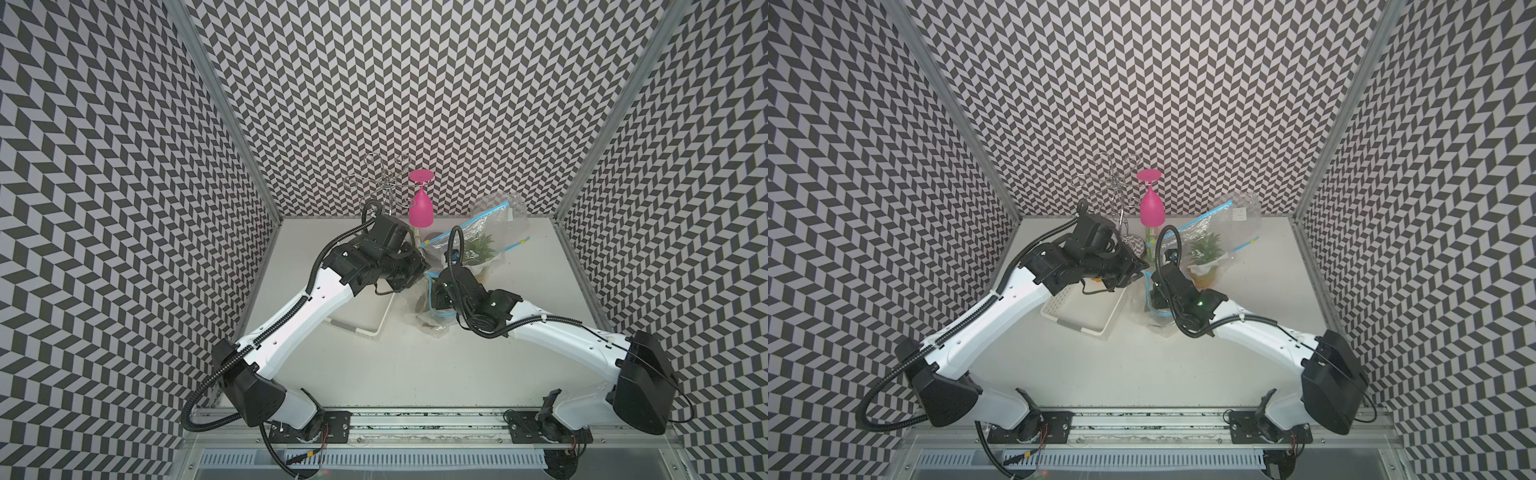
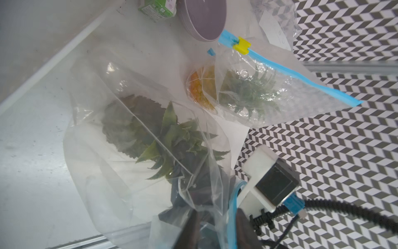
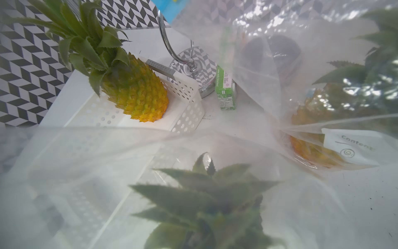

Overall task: Open the zip-top bag and take out the pineapple
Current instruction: Pick up the pineapple from the zipper food storage bag.

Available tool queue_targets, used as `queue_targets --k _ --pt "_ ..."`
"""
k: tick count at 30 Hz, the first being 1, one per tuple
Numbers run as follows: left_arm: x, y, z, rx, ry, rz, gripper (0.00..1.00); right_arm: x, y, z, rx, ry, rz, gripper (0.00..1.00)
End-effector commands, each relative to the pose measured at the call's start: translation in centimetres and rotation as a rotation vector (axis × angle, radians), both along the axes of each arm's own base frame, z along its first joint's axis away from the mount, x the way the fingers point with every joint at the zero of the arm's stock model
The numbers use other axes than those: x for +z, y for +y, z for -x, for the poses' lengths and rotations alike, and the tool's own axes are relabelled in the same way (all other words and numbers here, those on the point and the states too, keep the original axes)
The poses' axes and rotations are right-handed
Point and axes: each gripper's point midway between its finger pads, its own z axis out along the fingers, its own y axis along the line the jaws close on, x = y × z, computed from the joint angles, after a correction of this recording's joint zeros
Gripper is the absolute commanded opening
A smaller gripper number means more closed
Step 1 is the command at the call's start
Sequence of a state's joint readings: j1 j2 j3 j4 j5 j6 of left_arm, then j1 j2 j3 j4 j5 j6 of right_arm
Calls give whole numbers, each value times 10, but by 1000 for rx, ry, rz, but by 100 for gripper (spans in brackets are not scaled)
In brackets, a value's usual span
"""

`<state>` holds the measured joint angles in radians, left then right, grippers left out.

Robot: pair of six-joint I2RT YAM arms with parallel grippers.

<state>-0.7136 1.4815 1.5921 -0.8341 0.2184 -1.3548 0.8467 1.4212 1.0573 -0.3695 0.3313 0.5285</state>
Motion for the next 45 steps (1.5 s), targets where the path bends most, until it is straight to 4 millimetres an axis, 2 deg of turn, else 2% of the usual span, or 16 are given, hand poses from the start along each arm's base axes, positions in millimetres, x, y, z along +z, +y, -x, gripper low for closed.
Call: queue_targets --k 1,4,7,11,19,21,24,25,26,31,35,38,42,45 --pt "35 4 -13 6 -145 -16 56 50 0 6 5 -67 -111 0" --pt "54 16 -21 41 -225 -61 63 91 -4 11 11 -123 -199 0" --pt "62 33 -28 100 -248 -84 67 121 -9 15 20 -115 -259 0" --pt "61 55 -37 160 -240 -102 71 170 -19 16 37 -152 -366 0" --pt "49 82 -61 217 -178 -65 79 246 -43 -10 105 -220 -547 0" --pt "49 81 -66 223 -162 -22 80 254 -47 -14 132 -222 -582 0" --pt "45 67 -72 206 -117 58 82 258 -50 -16 169 -226 -602 0" --pt "44 64 -73 206 -103 77 87 258 -50 -16 183 -226 -603 0" --pt "45 62 -76 208 -98 90 98 257 -50 -16 196 -225 -609 0" --pt "41 50 -80 192 -60 138 99 254 -50 -16 224 -225 -643 0" --pt "21 37 -72 150 20 148 99 256 -46 -16 255 -227 -667 0" --pt "18 36 -75 150 23 137 99 254 -41 -12 284 -219 -677 0" --pt "9 33 -79 137 22 86 94 256 -41 -9 295 -227 -694 0" --pt "2 30 -78 129 20 78 77 258 -39 -6 314 -228 -711 0"
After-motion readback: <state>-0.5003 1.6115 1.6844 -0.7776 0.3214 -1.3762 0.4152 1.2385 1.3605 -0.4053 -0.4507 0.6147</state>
